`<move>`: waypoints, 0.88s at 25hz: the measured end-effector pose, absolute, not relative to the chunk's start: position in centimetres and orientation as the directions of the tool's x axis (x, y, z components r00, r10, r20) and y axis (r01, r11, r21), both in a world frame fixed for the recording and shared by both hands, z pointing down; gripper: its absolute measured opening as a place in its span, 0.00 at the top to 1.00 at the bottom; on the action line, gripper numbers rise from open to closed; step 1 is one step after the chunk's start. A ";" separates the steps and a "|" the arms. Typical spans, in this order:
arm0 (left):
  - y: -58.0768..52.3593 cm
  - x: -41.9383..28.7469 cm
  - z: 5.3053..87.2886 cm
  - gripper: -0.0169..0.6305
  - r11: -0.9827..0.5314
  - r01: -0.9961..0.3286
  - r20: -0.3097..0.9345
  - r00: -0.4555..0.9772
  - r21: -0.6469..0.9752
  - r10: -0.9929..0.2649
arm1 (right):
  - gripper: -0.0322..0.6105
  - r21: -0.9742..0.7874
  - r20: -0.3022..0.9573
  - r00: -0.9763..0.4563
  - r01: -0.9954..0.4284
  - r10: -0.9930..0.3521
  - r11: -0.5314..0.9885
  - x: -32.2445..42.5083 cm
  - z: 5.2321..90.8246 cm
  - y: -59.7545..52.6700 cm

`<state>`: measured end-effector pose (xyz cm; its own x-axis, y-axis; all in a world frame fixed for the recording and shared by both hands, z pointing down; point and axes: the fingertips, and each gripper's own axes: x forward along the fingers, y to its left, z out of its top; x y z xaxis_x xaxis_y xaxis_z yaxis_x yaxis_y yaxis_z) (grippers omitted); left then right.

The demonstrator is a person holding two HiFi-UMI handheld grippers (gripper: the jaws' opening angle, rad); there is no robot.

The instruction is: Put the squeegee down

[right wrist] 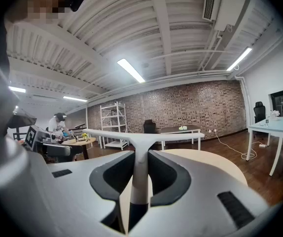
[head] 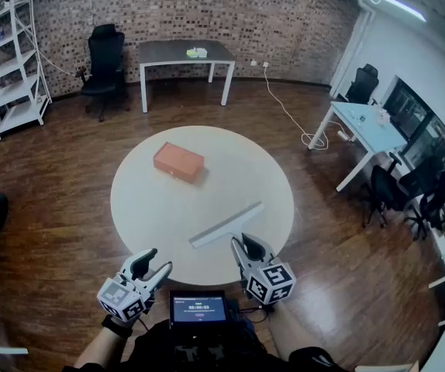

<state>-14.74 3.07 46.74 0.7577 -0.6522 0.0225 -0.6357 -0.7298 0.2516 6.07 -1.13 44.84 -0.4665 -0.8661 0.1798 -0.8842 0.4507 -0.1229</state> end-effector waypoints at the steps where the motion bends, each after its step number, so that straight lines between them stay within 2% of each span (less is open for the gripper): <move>1: 2.9 -14.7 46.8 0.62 -0.731 -0.634 0.022 0.759 0.251 -0.651 | 0.79 -0.117 0.184 -0.466 -0.884 -0.865 0.452 6.1 45.0 -1.5; 7: 1.2 -14.2 47.1 0.62 -0.741 -0.626 0.034 0.769 0.241 -0.638 | 0.79 -0.053 0.218 -0.456 -0.889 -0.863 0.456 6.9 46.0 -5.9; 16: -5.3 -11.8 46.8 0.62 -0.724 -0.643 0.069 0.758 0.251 -0.649 | 0.79 0.005 0.302 -0.388 -0.913 -0.871 0.408 11.2 51.4 -19.3; 22: -12.1 -10.2 50.2 0.62 -0.674 -0.690 0.141 0.718 0.263 -0.681 | 0.79 -0.096 0.404 -0.342 -0.938 -0.848 0.332 15.5 59.6 -30.6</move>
